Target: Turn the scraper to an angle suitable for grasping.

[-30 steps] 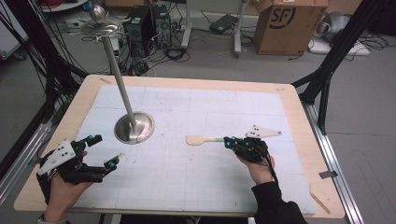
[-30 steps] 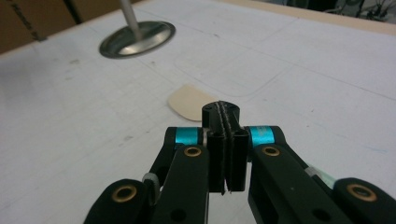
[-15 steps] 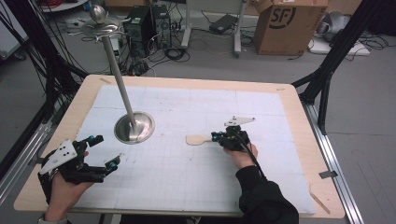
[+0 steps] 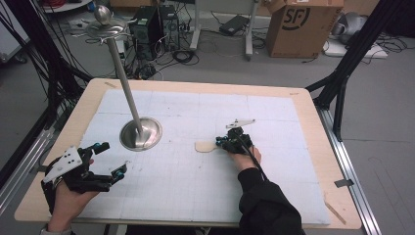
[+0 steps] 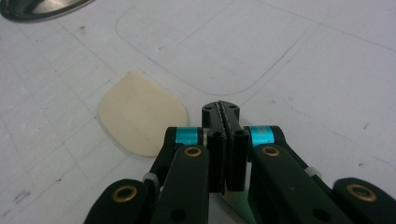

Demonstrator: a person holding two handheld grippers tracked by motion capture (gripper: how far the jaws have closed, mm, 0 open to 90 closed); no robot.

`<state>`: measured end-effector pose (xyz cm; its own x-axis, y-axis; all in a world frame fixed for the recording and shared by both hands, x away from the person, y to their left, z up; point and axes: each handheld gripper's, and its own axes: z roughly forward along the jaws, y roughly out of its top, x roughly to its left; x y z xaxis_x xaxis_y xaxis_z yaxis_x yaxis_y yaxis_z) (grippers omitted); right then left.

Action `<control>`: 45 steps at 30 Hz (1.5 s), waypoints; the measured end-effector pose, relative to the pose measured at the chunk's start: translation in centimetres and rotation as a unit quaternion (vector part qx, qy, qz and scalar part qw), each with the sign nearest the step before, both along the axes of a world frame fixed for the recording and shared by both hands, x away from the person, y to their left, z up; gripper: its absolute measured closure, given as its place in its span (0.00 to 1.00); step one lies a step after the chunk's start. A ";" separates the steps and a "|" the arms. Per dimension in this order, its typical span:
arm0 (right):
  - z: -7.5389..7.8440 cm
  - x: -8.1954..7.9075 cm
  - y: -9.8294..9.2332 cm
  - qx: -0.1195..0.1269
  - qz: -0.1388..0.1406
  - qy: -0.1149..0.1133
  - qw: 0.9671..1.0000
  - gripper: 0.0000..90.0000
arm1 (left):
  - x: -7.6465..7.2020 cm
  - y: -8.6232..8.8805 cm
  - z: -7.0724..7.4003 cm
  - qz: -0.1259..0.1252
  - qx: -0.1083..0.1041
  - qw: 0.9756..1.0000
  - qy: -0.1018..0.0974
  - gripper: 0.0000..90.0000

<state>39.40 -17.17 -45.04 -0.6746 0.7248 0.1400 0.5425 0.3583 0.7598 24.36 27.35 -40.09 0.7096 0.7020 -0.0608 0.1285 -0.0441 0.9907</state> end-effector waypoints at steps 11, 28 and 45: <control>0.0 -0.5 0.1 -0.003 0.006 0.000 1.000 1.00 | -0.1 0.1 0.0 0.000 0.001 1.000 0.000 0.02; 0.0 -3.2 0.4 -0.010 0.040 -0.008 0.999 1.00 | -0.1 0.1 0.0 0.001 0.001 1.000 0.002 0.02; 0.0 -7.0 0.5 -0.018 0.075 -0.012 0.997 1.00 | -0.1 0.1 0.0 0.000 0.002 1.000 0.002 0.02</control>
